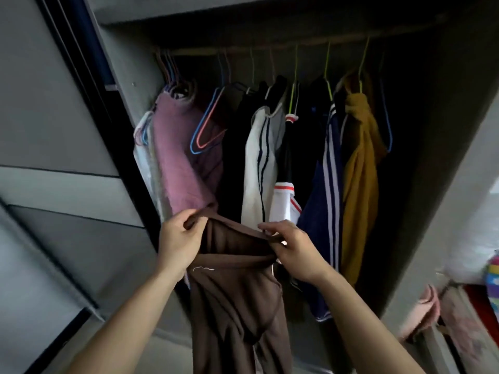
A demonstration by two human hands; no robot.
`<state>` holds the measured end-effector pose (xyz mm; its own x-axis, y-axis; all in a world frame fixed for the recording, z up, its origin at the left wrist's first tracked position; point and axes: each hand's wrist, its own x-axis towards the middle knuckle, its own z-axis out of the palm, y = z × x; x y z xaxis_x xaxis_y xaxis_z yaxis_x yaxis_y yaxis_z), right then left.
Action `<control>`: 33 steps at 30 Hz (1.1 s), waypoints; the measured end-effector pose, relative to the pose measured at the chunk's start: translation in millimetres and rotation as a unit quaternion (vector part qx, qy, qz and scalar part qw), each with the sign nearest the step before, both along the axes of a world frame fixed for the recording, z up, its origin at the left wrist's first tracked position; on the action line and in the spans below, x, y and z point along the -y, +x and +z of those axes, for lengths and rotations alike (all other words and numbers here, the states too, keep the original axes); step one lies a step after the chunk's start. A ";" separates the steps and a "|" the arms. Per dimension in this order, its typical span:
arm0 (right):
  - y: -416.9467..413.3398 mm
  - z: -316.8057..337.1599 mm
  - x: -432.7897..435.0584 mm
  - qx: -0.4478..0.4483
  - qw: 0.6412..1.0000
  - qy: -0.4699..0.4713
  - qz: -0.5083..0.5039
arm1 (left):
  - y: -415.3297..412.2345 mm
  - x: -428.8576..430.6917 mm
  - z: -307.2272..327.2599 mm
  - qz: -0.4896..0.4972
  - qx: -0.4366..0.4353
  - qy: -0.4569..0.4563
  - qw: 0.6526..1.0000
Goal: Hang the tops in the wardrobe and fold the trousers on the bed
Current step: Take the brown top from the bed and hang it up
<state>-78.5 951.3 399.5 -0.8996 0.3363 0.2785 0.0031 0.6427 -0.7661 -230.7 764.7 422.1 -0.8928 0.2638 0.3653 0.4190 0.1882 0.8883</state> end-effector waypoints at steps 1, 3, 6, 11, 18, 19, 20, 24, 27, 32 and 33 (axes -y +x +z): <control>-18.4 9.3 -4.2 0.000 1.000 -0.029 0.012 | -13.8 -3.3 9.5 0.004 -0.009 0.005 1.000; -56.3 28.4 -10.7 -0.009 0.991 -0.119 0.058 | -40.9 -10.2 26.5 0.022 -0.022 0.023 0.999; -108.0 53.6 -14.4 -0.047 0.954 -0.270 0.124 | -79.2 -16.9 40.7 0.061 -0.007 0.082 0.995; -193.0 97.7 -12.9 -0.131 0.922 -0.359 0.064 | -137.0 -27.5 44.3 0.076 0.011 0.115 0.990; -289.5 130.2 -17.4 -0.147 0.956 -0.240 -0.086 | -223.1 -46.7 35.8 -0.011 0.020 0.102 0.995; -301.2 130.9 -14.8 -0.143 0.953 -0.246 -0.105 | -233.8 -48.7 33.3 -0.028 0.028 0.101 0.994; -312.9 131.7 -11.4 -0.140 0.950 -0.248 -0.126 | -243.4 -50.2 30.9 -0.045 0.036 0.100 0.993; -353.4 134.6 3.2 -0.108 0.948 -0.200 -0.222 | -277.2 -50.5 18.6 -0.102 0.054 0.080 0.990; -371.7 133.8 14.2 -0.064 0.951 -0.132 -0.273 | -298.3 -47.1 11.6 -0.142 0.080 0.074 0.984; -378.6 126.4 25.6 -0.039 0.944 -0.028 -0.326 | -310.6 -43.5 5.0 -0.174 0.097 0.084 0.976; -377.3 125.4 24.8 -0.069 0.935 -0.024 -0.346 | -311.0 -43.7 4.7 -0.180 0.094 0.084 0.976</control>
<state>-455.8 926.6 524.8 -0.4185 0.8399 0.3456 0.3047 0.4883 -0.8178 -541.7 808.5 426.8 -0.8090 0.5226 0.2689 0.2576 -0.0960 0.9615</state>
